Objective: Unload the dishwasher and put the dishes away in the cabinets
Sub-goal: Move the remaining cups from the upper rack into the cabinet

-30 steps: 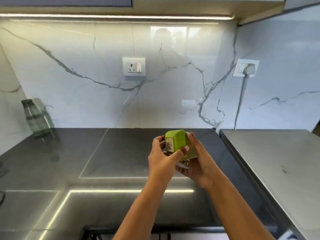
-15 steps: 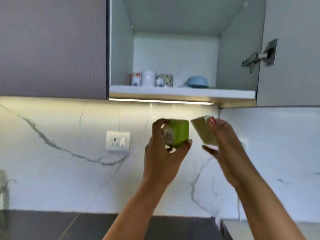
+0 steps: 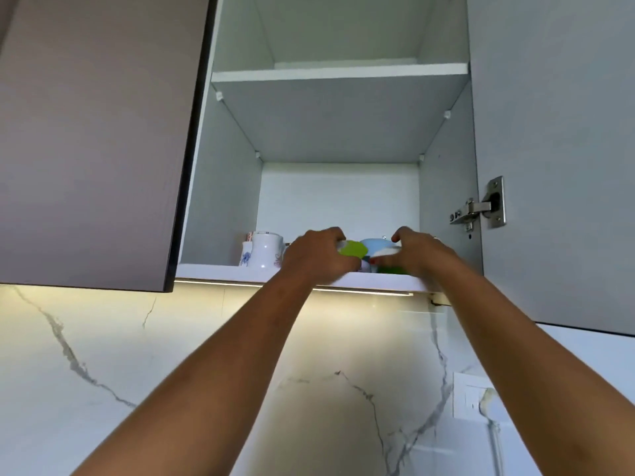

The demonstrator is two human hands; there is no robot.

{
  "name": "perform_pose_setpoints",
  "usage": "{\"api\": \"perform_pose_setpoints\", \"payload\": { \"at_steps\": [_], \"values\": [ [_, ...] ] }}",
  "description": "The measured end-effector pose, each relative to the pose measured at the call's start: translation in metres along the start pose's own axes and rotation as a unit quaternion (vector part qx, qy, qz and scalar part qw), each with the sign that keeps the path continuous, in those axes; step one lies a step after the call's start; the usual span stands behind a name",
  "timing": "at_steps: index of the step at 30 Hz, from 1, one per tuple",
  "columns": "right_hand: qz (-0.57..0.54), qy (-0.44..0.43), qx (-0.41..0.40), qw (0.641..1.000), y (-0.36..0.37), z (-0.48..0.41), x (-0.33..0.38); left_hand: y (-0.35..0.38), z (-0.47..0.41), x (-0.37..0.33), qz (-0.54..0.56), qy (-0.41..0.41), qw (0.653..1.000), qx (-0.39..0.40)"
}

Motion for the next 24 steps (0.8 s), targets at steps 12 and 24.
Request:
{"api": "perform_pose_setpoints", "payload": {
  "at_steps": [12,24],
  "values": [
    [0.107,-0.033,0.196,0.974,-0.011,0.0,-0.006,0.018,-0.048,-0.006,-0.141,-0.078,0.967,0.195],
    [0.068,-0.048,0.185,0.979,-0.011,0.006,-0.007,0.04,-0.054,-0.007,-0.165,-0.1,0.963,0.186]
  ]
}}
Point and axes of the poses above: each hand's wrist, its own z-axis away from the middle knuckle, its own y-axis out of the palm, x = y × z, the point moved 1 cm from there along -z, towards the middle knuckle, and after that the axes turned 7 degrees about y, right-handed, at the moved point
